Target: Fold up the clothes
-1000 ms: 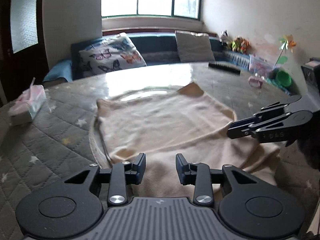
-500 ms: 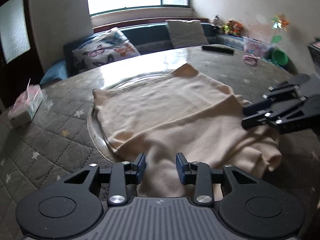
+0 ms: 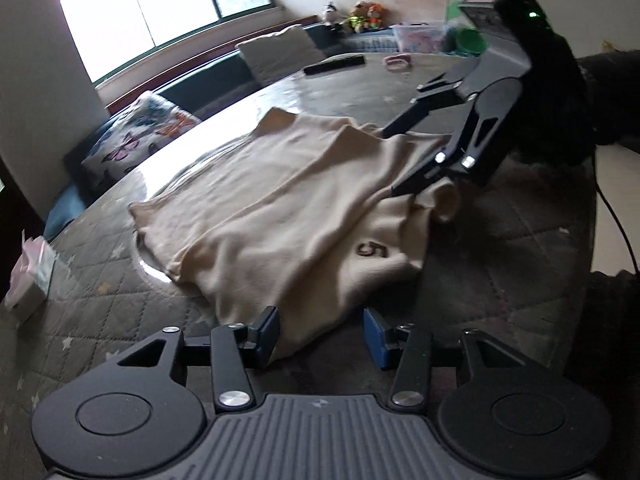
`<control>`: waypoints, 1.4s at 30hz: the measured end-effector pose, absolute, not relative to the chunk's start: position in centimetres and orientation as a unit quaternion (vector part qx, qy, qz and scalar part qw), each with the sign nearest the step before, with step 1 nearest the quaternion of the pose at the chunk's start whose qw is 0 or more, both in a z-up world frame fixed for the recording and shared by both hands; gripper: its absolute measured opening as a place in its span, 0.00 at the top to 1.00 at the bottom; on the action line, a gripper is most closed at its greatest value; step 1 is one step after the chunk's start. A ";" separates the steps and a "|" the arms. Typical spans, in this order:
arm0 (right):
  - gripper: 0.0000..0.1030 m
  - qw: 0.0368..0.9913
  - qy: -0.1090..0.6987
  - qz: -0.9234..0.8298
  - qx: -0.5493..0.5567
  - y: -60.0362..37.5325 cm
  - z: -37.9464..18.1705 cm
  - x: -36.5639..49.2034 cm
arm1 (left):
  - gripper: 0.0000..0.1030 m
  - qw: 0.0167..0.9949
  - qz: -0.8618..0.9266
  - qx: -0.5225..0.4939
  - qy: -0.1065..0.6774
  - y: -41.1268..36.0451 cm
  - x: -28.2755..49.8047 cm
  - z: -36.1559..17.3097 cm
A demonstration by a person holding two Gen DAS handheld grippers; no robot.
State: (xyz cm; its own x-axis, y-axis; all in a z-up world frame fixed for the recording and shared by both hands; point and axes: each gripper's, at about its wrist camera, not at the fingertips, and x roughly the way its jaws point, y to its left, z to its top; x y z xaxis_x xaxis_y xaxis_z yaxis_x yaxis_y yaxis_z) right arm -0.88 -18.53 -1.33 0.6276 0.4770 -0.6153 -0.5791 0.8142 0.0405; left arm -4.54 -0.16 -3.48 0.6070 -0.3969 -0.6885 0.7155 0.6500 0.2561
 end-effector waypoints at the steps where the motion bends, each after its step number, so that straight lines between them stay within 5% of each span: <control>1: 0.00 0.897 0.315 0.298 -0.084 -18.4 -1.4 -1.0 | 0.52 0.857 -0.325 0.264 0.300 -0.2 -4.6 -3.5; 11: 0.00 0.897 0.313 0.294 -0.101 -17.9 -1.8 -1.4 | 0.53 0.861 -0.331 0.272 0.274 -1.2 -4.7 -3.9; 16: 0.00 0.897 0.314 0.289 -0.114 -17.6 -1.6 -1.4 | 0.63 0.859 -0.338 0.281 0.263 -1.5 -5.4 -3.9; 20: 0.01 0.903 0.289 0.285 -0.141 -17.6 -0.4 -3.0 | 0.80 0.861 -0.342 0.275 0.258 -1.8 -5.4 -3.9; 26: 0.05 0.880 0.279 0.326 -0.205 -16.3 0.3 -5.1 | 0.89 0.882 -0.332 0.212 0.258 -1.4 -3.4 -2.0; 30: 0.18 0.861 0.272 0.351 -0.247 -15.4 0.8 -6.6 | 0.90 0.896 -0.320 0.149 0.269 -0.7 -0.9 -0.3; 33: 0.37 0.859 0.273 0.338 -0.269 -14.6 0.1 -6.1 | 0.90 0.900 -0.312 0.132 0.274 -0.6 0.4 0.0; 38: 0.83 0.873 0.303 0.310 -0.225 -15.3 0.2 -4.1 | 0.85 0.895 -0.317 0.157 0.272 -0.6 -0.7 -0.3; 40: 0.88 0.877 0.307 0.309 -0.204 -15.9 0.8 -3.8 | 0.82 0.893 -0.317 0.177 0.266 -0.5 -1.9 -0.6; 42: 0.90 0.880 0.306 0.310 -0.188 -16.2 1.3 -3.9 | 0.67 0.891 -0.313 0.197 0.263 -0.4 -3.2 -1.3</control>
